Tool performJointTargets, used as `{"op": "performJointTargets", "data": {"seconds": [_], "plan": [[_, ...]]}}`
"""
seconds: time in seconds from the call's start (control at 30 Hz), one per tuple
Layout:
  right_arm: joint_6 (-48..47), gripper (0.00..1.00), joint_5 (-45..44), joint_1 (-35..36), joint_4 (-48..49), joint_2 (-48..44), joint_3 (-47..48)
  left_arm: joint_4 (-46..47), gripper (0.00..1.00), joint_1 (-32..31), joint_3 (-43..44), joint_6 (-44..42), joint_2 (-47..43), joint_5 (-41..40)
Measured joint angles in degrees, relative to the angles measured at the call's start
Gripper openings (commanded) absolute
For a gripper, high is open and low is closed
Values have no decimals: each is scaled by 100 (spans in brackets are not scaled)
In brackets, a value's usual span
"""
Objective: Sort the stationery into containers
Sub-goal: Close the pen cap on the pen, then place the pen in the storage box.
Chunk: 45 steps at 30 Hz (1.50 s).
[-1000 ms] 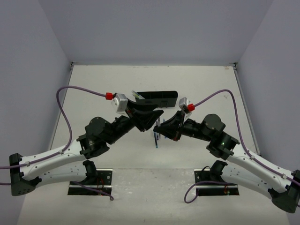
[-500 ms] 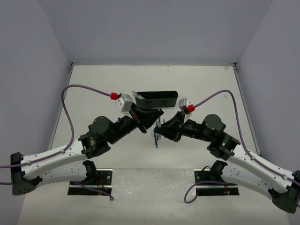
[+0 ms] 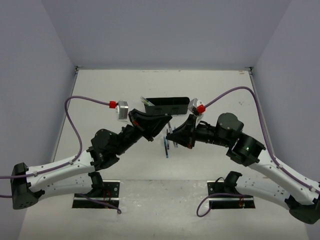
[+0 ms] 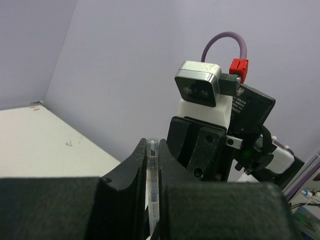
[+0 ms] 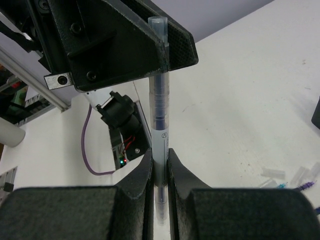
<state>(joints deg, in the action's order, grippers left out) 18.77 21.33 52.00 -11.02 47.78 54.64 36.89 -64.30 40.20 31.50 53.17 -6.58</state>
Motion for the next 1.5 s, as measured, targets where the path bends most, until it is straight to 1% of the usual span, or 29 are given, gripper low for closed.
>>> {"op": "performJointTargets", "data": {"seconds": [0.13, 0.27, 0.3, 0.33, 0.37, 0.4, 0.43, 0.47, 0.5, 0.57, 0.6, 0.7, 0.77, 0.87, 1.0, 1.13, 1.23, 1.37, 1.5], "plan": [[-92, 0, 15, -16, -786, 467, 769, 545, 0, 17, -175, 125, 43, -144], [-86, 0, 81, -77, -1108, 711, 1139, 782, 0, -50, -190, 165, 95, -382], [-86, 1, 92, -83, -1159, 745, 1175, 780, 0, -66, -194, 177, 102, -445], [-93, 23, 94, -97, -1191, 766, 1172, 697, 0, -80, -194, 194, 89, -587], [-107, 42, 94, -117, -1211, 775, 1150, 548, 0, -115, -189, 202, 56, -743], [-127, 58, 36, -144, -1113, 777, 1092, 273, 0, -160, -148, 220, 21, -899], [-150, 69, -69, -177, -917, 775, 1003, -109, 0, -213, -76, 245, -16, -1054], [-191, 78, -186, -237, -704, 734, 862, -514, 0, -278, 3, 266, -14, -1334], [-238, 84, -307, -309, -485, 678, 700, -929, 0, -347, 85, 285, 5, -1667], [-246, 94, -622, -387, -183, 523, 284, -1780, 0, -300, 355, 298, 147, -2256], [-239, 96, -789, -418, -50, 441, 65, -2208, 0, -253, 504, 300, 232, -2541], [-176, 99, -1424, -408, 334, 141, -678, -2789, 0, 47, 937, 47, 634, -3352], [-116, 99, -1877, -406, 385, -173, -1180, -2973, 0, 468, 1316, -161, 990, -3571], [-43, 99, -2362, -419, 316, -660, -1639, -2933, 0, 1244, 1797, -398, 1528, -3709], [74, 99, -2666, -417, 318, -1112, -1748, -2109, 0, 1935, 1852, -730, 2171, -3740], [231, 99, -2745, -417, 329, -1487, -1848, -846, 0, 2381, 1771, -929, 3021, -3407], [341, 99, -2743, -417, 293, -1752, -2005, 28, 0, 2541, 1623, -1104, 3534, -3241], [430, 99, -2741, -417, 128, -2091, -2193, 1037, 0, 2591, 1481, -1305, 4004, -3108], [465, 99, -2736, -417, -16, -2462, -2265, 1741, 0, 2621, 1471, -1403, 4454, -3068]]}}
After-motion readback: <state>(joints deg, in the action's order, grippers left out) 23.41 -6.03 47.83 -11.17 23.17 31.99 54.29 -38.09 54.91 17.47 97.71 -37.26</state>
